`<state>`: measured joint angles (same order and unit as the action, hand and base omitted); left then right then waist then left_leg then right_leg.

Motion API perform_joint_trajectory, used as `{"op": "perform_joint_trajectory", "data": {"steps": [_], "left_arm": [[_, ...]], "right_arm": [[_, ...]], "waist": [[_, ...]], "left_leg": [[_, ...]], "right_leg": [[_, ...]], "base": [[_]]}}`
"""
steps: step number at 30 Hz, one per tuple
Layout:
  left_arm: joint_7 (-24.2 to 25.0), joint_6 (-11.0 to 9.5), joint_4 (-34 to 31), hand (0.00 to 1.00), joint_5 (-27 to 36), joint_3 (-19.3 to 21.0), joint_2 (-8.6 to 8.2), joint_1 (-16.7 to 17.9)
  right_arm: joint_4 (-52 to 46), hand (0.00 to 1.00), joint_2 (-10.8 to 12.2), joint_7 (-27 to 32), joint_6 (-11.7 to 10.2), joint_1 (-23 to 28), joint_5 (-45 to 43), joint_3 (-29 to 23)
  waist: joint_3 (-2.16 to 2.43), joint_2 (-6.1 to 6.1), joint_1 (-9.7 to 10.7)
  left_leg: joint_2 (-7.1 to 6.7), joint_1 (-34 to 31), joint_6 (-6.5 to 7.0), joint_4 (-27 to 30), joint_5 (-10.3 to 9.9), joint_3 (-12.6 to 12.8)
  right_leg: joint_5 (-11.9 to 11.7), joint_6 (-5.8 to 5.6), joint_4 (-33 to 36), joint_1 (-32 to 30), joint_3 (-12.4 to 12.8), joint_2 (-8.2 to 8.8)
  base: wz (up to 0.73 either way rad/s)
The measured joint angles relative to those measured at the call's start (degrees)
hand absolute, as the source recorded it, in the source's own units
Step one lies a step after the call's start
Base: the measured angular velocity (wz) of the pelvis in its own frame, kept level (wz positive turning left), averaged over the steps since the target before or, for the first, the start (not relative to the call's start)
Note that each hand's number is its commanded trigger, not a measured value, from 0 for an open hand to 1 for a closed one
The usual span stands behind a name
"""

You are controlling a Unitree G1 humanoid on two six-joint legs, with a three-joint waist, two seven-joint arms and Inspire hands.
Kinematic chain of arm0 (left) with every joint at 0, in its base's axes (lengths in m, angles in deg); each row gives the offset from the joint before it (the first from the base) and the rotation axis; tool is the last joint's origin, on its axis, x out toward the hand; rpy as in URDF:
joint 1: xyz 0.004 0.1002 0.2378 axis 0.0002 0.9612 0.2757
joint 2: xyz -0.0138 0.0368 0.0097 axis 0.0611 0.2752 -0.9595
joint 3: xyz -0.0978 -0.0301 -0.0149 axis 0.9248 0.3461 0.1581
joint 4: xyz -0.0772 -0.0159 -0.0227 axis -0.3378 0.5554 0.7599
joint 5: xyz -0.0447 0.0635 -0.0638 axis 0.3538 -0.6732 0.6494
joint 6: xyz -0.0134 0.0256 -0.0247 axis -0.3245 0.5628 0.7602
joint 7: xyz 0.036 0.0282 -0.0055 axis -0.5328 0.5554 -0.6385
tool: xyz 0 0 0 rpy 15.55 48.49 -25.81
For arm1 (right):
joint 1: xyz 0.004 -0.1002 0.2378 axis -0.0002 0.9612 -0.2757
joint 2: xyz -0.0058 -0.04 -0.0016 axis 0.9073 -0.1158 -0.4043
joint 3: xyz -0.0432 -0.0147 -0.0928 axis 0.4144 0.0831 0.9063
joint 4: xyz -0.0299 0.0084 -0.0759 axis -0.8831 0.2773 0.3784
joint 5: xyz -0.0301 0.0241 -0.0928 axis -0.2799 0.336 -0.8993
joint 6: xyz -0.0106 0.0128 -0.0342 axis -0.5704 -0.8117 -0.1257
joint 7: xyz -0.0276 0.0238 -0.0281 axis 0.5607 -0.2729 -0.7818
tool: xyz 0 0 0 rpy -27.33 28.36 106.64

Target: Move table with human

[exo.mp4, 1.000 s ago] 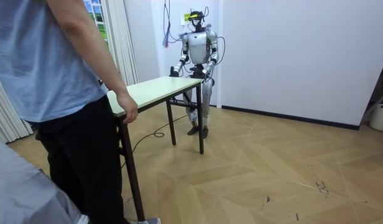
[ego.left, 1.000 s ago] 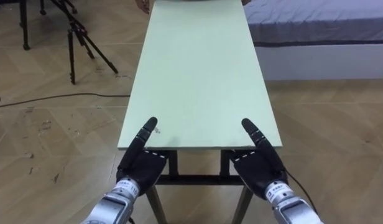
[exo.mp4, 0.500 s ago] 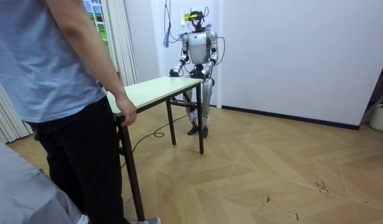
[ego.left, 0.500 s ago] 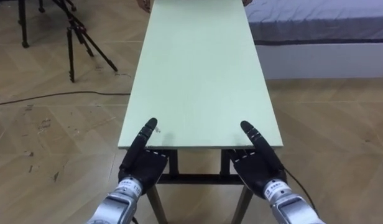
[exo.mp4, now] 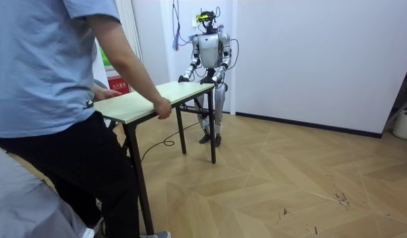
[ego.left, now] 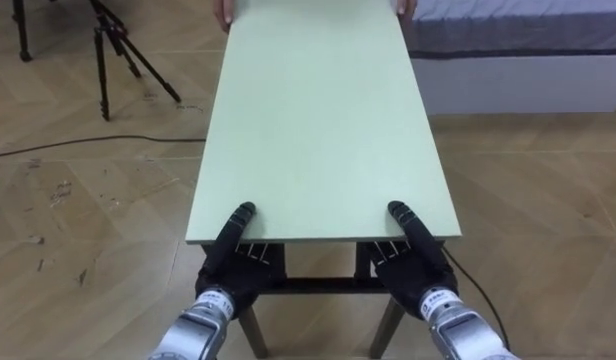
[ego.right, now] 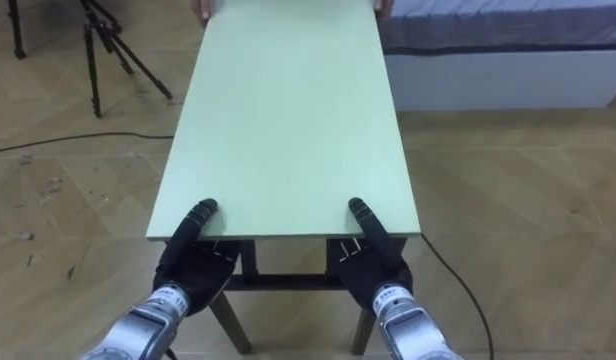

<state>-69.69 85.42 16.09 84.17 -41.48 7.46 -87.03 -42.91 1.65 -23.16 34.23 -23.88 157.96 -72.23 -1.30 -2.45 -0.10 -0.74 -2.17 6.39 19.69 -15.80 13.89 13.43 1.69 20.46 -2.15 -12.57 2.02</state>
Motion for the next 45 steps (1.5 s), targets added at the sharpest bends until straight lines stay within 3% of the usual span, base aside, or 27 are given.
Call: {"op": "perform_joint_trajectory", "data": {"steps": [9, 25, 35, 39, 45], "left_arm": [[0.0, -1.3, -0.2, 1.00, -1.8, 0.0, -0.91, 0.8], [1.6, -1.4, -2.2, 1.00, -3.1, -0.6, -0.94, 3.9], [1.6, -1.9, -10.3, 1.00, -6.0, -1.0, -0.92, 8.4], [1.6, -3.2, -12.5, 1.00, -7.2, -1.3, -0.95, 10.3], [2.6, -6.8, -13.1, 1.00, -7.3, -3.6, -1.75, 11.3]], "right_arm": [[-0.3, 1.00, 0.2, 0.1, -0.1, 0.5, -0.3, 0.1], [-2.9, 1.00, -0.2, 0.0, -0.1, 2.9, -1.8, 0.5], [-9.8, 1.00, -0.1, -0.2, -0.2, 6.5, -2.9, 0.7], [-10.7, 1.00, 0.0, -1.2, -2.4, 7.6, -2.9, 2.6], [-10.7, 1.00, -0.2, -3.2, -5.7, 8.0, -4.3, 4.0]], "waist": [[0.02, -0.04, -0.2], [0.21, -0.24, -0.1], [0.33, -0.12, -0.4], [0.48, -0.17, -0.5], [0.63, -0.01, -0.3]], "left_leg": [[-0.05, 0.8, -0.01, -0.1, 0.0, 0.2], [-0.11, 1.8, -0.01, -0.6, 0.0, 0.4], [-0.12, 0.8, -0.01, -0.4, 0.0, 0.7], [-0.10, 0.0, -0.01, -0.4, 0.0, 0.9], [-0.06, -1.2, 0.00, 0.1, 0.0, 0.9]], "right_leg": [[0.0, 0.00, 0.2, 0.3, 0.2, -0.02], [0.0, 0.00, 0.3, 1.0, 0.4, -0.03], [0.0, -0.01, 0.4, -0.1, 1.3, -0.12], [0.0, -0.03, 0.4, -0.8, 1.4, -0.19], [0.0, -0.05, 1.4, -2.2, 0.8, 0.08]], "base": [[-0.01], [0.00], [-0.01], [-0.02], [0.01]]}}
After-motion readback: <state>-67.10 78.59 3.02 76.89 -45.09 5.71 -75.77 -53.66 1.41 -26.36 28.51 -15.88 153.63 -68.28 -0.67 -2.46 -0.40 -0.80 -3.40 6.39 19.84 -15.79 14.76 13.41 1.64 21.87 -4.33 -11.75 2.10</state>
